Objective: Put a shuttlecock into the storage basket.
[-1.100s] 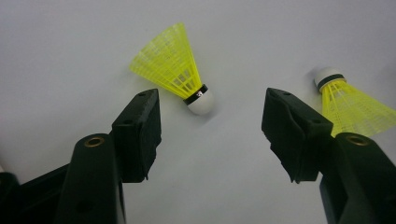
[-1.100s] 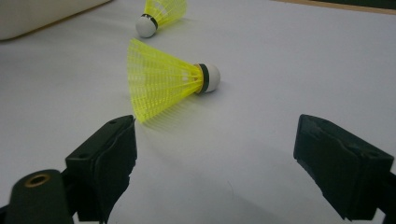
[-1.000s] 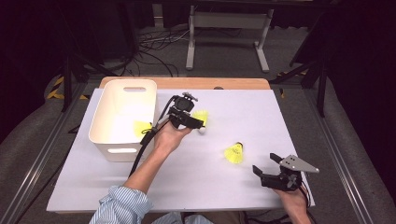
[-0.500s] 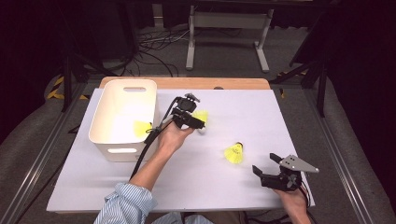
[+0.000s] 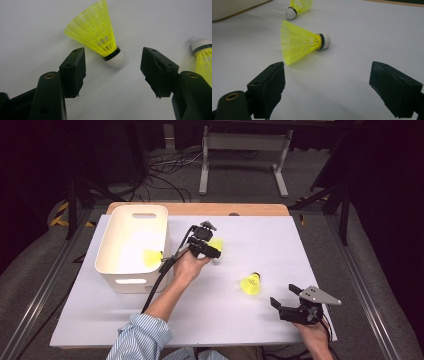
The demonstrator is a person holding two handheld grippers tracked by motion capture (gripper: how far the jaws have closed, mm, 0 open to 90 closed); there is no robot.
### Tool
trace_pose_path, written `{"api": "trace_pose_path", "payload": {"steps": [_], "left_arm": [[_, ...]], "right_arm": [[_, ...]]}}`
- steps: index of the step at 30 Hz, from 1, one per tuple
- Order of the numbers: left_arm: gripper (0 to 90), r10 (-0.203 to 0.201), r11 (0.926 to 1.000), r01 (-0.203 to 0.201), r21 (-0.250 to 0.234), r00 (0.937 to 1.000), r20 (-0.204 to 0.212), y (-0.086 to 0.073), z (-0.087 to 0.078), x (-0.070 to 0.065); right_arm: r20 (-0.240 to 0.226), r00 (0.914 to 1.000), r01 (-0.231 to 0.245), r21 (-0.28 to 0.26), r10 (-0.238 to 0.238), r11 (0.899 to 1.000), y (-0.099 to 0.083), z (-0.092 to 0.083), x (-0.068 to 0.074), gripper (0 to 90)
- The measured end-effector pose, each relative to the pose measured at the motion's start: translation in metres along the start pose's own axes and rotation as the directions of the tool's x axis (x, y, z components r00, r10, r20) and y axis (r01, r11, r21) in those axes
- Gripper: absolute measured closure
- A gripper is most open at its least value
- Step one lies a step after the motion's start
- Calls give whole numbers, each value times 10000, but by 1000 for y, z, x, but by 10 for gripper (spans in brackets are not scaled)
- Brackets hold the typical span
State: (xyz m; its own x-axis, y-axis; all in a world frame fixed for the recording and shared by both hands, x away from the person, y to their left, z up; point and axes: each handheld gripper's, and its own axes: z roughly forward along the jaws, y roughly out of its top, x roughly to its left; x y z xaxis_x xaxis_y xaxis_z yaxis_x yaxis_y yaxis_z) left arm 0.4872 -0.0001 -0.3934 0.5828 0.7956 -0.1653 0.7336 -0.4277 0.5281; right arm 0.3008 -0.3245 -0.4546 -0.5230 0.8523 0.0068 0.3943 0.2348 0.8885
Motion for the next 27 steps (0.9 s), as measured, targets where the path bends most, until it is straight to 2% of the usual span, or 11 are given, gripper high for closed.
{"api": "trace_pose_path", "payload": {"steps": [9,18,27], "left_arm": [[376,-173,9997,172,155,9998,36,1,9,2],[376,-500,9980,497,397,9987,72,2,27,2],[376,-569,9971,570,510,9984,-43,2,35,2]], "right_arm": [[4,10000,8,11,-8,10000,0,0,0,140],[-20,10000,1,1,-1,10000,0,0,0,140],[-59,10000,7,5,-7,10000,0,0,0,140]]}}
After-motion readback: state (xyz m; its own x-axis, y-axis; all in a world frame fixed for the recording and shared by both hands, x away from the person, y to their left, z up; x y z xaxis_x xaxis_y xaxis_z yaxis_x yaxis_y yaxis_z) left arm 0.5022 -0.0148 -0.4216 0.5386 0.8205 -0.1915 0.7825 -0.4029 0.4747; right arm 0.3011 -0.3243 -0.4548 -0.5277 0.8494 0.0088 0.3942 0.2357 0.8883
